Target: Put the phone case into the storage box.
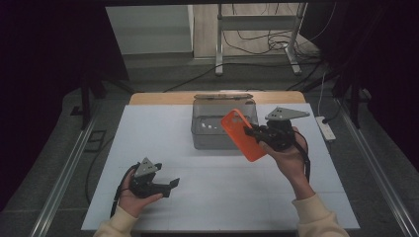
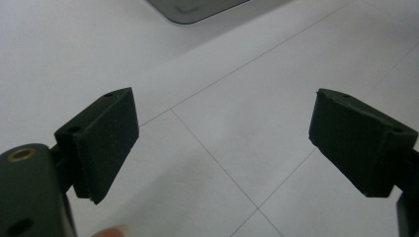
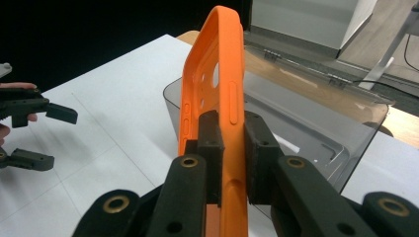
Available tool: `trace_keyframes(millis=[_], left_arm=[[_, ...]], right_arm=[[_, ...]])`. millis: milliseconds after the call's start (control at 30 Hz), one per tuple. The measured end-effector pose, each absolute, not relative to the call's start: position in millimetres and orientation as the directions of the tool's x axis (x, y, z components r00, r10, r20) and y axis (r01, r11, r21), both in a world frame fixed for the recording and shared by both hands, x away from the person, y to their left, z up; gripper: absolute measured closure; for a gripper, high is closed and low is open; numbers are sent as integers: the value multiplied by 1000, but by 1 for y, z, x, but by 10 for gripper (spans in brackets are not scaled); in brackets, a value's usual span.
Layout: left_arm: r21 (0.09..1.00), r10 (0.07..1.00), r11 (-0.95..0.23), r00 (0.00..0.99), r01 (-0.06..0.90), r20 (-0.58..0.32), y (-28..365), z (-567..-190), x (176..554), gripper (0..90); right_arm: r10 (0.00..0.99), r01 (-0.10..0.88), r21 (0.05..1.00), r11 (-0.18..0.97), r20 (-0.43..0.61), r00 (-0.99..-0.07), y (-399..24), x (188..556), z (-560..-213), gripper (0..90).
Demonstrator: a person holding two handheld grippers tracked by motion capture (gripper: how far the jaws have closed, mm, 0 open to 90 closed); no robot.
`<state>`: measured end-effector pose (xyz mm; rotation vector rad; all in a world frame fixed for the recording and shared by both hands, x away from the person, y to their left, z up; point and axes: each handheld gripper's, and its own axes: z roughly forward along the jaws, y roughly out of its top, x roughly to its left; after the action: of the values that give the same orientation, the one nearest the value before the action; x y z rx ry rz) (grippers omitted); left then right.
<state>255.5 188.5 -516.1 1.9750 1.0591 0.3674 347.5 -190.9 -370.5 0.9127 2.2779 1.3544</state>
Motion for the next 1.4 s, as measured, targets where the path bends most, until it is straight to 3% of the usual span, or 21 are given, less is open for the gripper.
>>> trace_keyframes(millis=[1400], left_arm=[[790, 786, -291, 605, 540, -124, 185, -514, 256, 117]], right_arm=[[768, 382, 881, 278, 34, -639, -187, 380, -355, 803]])
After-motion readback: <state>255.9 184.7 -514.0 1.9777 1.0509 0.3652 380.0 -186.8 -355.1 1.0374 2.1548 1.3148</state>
